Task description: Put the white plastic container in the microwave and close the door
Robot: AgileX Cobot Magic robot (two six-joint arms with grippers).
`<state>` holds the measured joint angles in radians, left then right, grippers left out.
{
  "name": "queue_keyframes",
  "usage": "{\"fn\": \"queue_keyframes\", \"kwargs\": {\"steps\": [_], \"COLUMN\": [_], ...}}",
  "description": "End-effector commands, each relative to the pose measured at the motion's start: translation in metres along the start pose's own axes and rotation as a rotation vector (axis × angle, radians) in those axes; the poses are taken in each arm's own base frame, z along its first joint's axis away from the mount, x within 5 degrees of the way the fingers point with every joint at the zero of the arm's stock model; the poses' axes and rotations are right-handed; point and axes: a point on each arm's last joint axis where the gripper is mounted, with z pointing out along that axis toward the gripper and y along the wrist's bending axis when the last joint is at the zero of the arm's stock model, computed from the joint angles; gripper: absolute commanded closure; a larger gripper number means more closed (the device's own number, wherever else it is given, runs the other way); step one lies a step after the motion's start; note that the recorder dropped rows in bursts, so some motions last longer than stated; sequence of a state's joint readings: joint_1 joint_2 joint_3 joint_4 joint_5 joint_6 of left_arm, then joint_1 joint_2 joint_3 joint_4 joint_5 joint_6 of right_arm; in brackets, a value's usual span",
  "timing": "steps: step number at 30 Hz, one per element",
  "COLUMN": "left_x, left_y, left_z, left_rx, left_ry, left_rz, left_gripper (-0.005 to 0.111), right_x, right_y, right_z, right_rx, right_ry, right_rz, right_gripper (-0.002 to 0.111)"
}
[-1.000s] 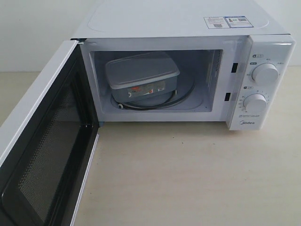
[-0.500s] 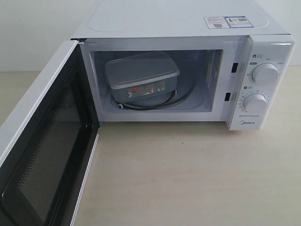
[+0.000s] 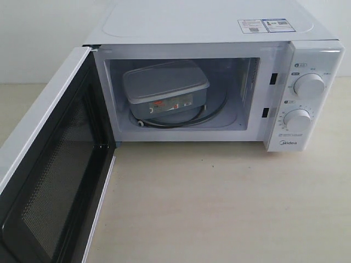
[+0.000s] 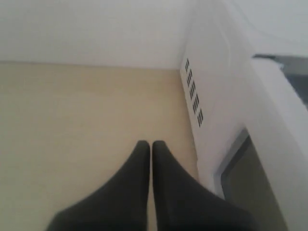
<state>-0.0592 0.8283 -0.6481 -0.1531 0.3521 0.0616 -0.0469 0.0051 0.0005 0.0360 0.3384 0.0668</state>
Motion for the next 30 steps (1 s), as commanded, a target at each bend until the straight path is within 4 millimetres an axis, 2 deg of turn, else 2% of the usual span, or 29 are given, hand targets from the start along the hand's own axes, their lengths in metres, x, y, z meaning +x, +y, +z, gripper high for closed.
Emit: {"fn": "queue_keyframes", "kwargs": {"steps": [1,5,7,8,10,14,20,26,30], "left_x": [0.012,0.017,0.017,0.012,0.003,-0.005,-0.004,0.008,0.014], "left_y": [-0.004,-0.021,-0.037,-0.053,-0.065,-0.063,-0.064,-0.067,-0.082], "left_z": [0.010,0.007,0.001,-0.007,-0.016,-0.013,-0.013,0.025,0.044], "left_rx": [0.047,0.235,0.430,0.637,0.809,0.766,0.788,0.810,0.886], "left_ry": [0.165,0.248,0.248,0.174,0.034,-0.033,-0.017,0.119,0.088], "left_rz": [-0.032,-0.029,-0.015,0.061,0.124,0.063,0.061,0.016,0.079], "left_gripper": [0.102,0.102,0.102,0.102,0.102,0.102,0.102,0.102,0.102], "right_x": [-0.001,-0.001,-0.001,-0.001,-0.001,-0.001,-0.001,-0.001,-0.001], "right_y": [0.000,0.000,0.000,0.000,0.000,0.000,0.000,0.000,0.000], "right_z": [0.000,0.000,0.000,0.000,0.000,0.000,0.000,0.000,0.000], "right_rx": [0.000,0.000,0.000,0.000,0.000,-0.002,-0.002,-0.002,-0.002], "right_ry": [-0.014,-0.014,-0.014,-0.014,-0.014,-0.014,-0.014,-0.014,-0.014], "right_rz": [0.003,0.003,0.003,0.003,0.003,0.007,0.009,0.009,0.009], "right_gripper": [0.108,0.108,0.108,0.108,0.108,0.108,0.108,0.108,0.108]}}
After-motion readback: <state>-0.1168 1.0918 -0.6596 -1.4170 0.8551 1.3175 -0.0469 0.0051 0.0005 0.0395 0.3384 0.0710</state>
